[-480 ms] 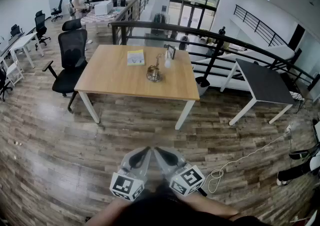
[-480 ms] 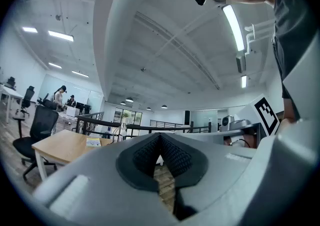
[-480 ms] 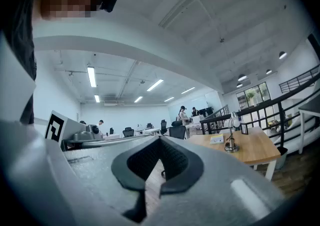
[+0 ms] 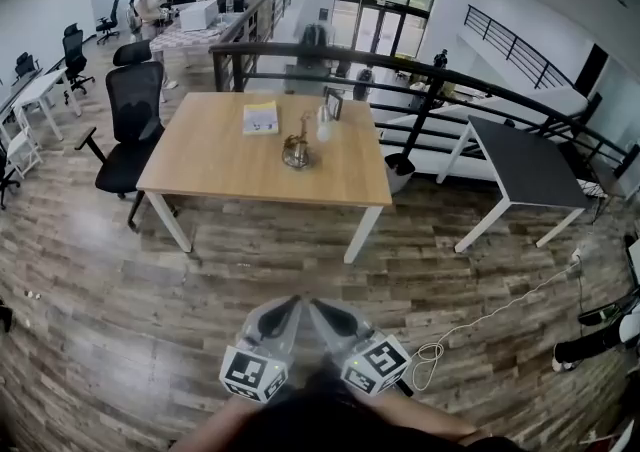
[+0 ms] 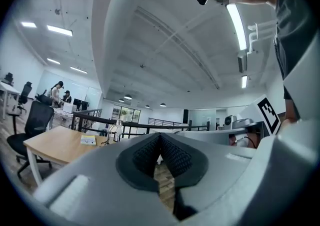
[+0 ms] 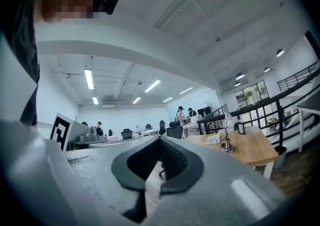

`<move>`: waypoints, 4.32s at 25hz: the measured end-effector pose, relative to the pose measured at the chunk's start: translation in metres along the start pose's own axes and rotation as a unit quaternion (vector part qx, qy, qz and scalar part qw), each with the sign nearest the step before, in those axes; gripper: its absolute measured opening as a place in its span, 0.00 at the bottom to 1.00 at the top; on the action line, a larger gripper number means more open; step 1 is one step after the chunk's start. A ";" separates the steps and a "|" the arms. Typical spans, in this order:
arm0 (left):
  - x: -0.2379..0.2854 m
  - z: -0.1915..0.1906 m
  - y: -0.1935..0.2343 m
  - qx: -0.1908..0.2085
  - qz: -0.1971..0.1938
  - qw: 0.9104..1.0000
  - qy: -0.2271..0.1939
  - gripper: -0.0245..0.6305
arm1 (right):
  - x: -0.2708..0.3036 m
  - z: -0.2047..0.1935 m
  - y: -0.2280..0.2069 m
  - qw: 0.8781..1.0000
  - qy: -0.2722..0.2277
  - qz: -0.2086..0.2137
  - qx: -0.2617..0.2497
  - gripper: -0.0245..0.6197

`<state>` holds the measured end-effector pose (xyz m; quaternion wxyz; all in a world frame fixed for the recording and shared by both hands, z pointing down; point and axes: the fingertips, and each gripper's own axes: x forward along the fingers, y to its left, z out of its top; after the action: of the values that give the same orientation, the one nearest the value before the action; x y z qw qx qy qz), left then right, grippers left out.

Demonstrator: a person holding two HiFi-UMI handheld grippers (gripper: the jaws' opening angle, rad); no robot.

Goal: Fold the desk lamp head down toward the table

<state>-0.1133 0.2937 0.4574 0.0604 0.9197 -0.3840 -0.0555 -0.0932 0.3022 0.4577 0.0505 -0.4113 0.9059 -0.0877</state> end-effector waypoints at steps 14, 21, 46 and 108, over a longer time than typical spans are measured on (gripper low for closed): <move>0.173 0.005 0.003 0.008 -0.017 1.000 -0.009 0.04 | 0.023 0.047 -0.164 1.000 -0.006 0.007 0.006 0.04; 0.220 0.001 0.006 0.004 -0.010 1.000 -0.006 0.04 | 0.026 0.049 -0.209 1.000 -0.002 0.012 0.018 0.04; 0.360 0.011 0.154 -0.021 -0.110 0.994 0.011 0.04 | 0.179 0.067 -0.330 0.995 -0.011 -0.097 0.032 0.04; 0.503 0.014 0.361 -0.035 0.096 0.995 0.012 0.04 | 0.401 0.029 -0.489 0.984 0.170 0.041 0.026 0.40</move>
<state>-0.0162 -0.3175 0.4715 0.1026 0.8767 -0.4672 -0.0515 0.0088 -0.3196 0.5200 -0.0898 -0.3513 0.9148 -0.1779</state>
